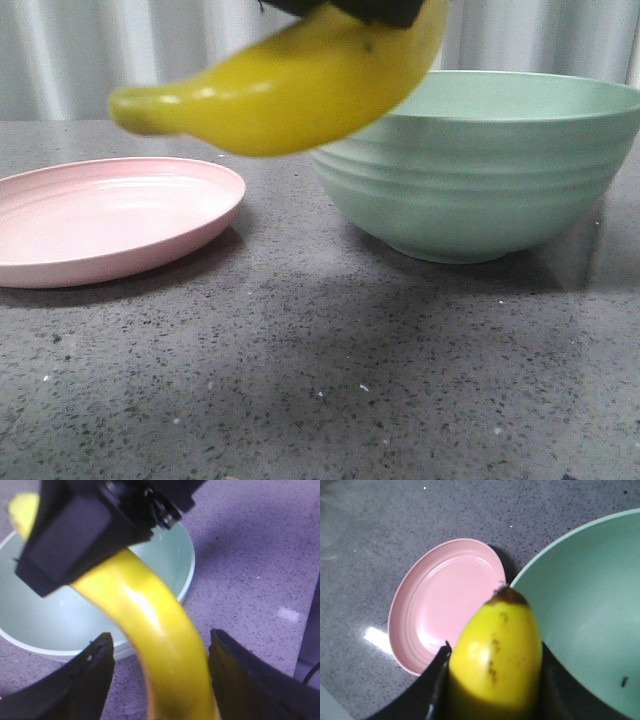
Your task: Transfer banana from pink plate to green bowl
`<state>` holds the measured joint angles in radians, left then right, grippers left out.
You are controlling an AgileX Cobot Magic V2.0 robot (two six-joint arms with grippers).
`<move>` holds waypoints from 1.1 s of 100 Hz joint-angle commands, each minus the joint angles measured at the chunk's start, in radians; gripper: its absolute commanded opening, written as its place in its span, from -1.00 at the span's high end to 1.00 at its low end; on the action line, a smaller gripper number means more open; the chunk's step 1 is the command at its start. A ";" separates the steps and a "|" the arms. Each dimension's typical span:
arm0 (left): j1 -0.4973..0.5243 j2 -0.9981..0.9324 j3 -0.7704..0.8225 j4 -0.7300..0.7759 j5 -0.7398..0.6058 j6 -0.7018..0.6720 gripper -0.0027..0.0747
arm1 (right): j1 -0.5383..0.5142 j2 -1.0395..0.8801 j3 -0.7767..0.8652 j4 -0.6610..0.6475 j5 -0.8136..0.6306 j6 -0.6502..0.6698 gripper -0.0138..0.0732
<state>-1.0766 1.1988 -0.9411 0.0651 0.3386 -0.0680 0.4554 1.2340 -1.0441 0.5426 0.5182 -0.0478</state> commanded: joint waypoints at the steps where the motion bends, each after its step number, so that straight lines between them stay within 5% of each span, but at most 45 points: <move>1: 0.001 -0.050 -0.037 0.017 -0.078 0.001 -0.13 | -0.004 -0.027 -0.064 -0.050 -0.049 -0.022 0.83; 48: 0.015 -0.178 -0.037 0.013 -0.060 -0.005 -0.13 | -0.163 -0.016 -0.162 -0.432 -0.166 -0.022 0.83; 65: 0.015 -0.179 -0.037 0.013 -0.060 -0.005 -0.13 | -0.168 0.030 -0.161 -0.459 -0.141 -0.022 0.80; 94: 0.015 -0.179 -0.037 0.013 -0.061 -0.005 -0.13 | -0.164 0.090 -0.150 -0.459 -0.123 -0.022 -0.07; 110: 0.015 -0.179 -0.037 0.013 -0.065 -0.005 -0.13 | -0.164 0.090 -0.150 -0.459 -0.129 -0.022 -0.17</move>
<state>-1.0614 1.0385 -0.9427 0.0784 0.3466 -0.0676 0.2948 1.3551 -1.1641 0.0900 0.4640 -0.0610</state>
